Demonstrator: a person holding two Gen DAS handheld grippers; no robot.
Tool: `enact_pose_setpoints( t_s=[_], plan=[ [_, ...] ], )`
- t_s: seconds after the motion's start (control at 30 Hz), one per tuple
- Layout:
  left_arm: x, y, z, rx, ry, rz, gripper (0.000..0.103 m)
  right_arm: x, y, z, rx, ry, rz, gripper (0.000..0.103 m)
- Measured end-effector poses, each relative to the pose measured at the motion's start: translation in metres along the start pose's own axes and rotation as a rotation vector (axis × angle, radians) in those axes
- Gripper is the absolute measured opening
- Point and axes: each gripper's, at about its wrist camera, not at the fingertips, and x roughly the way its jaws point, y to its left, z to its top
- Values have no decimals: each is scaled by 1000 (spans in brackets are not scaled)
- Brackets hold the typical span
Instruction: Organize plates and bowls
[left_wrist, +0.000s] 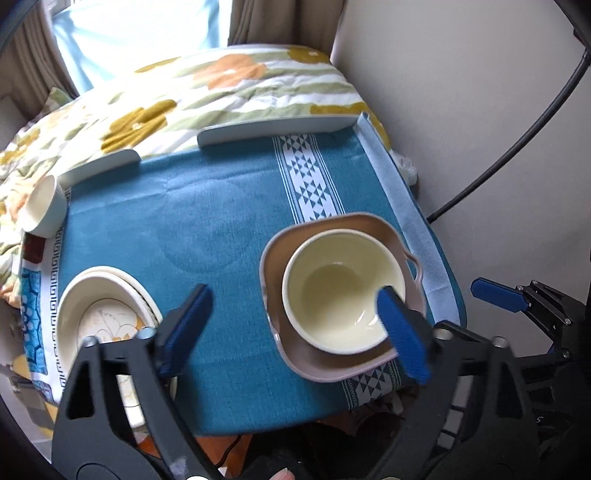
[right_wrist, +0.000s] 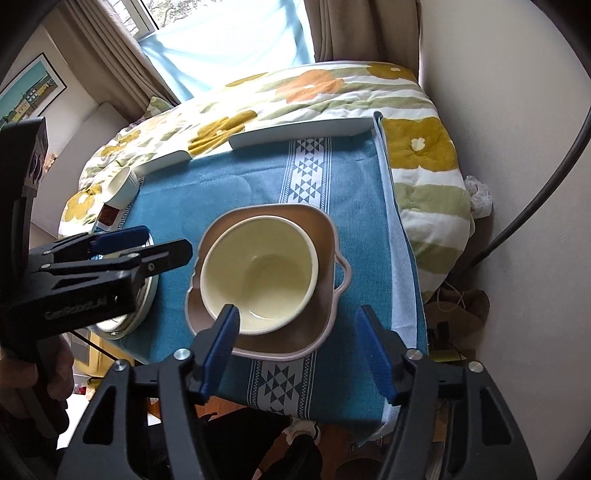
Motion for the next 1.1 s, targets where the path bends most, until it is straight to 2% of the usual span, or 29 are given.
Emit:
enact_pose_setpoints(
  t_s=[0.03, 0.07, 0.1, 0.17, 0.3, 0.43, 0.67, 0.9, 1.0, 1.1],
  plan=[
    [-8, 2, 0, -5, -23, 8, 97, -3, 2, -1, -12, -10, -2, 78],
    [-15, 5, 1, -11, -32, 15, 97, -6, 5, -1, -27, -18, -3, 91],
    [-22, 9, 1, -22, -42, 25, 97, -9, 9, 0, -47, -24, 3, 97],
    [-41, 21, 3, -54, -76, 41, 97, -15, 18, 1, -88, -33, 16, 102],
    [-82, 54, 6, -136, -149, 85, 97, -27, 42, 15, -185, -84, 59, 102],
    [-117, 98, 4, -214, -212, 175, 99, -33, 72, 39, -264, -138, 152, 102],
    [-135, 187, -6, -373, -204, 245, 99, -18, 157, 97, -404, -142, 255, 102],
    [-127, 287, -6, -548, -205, 264, 99, 46, 244, 168, -448, -92, 261, 102],
    [-113, 333, -3, -630, -196, 246, 99, 89, 273, 198, -414, -23, 303, 102],
    [-88, 376, 0, -697, -172, 196, 96, 134, 301, 221, -406, 27, 311, 101]
  ],
)
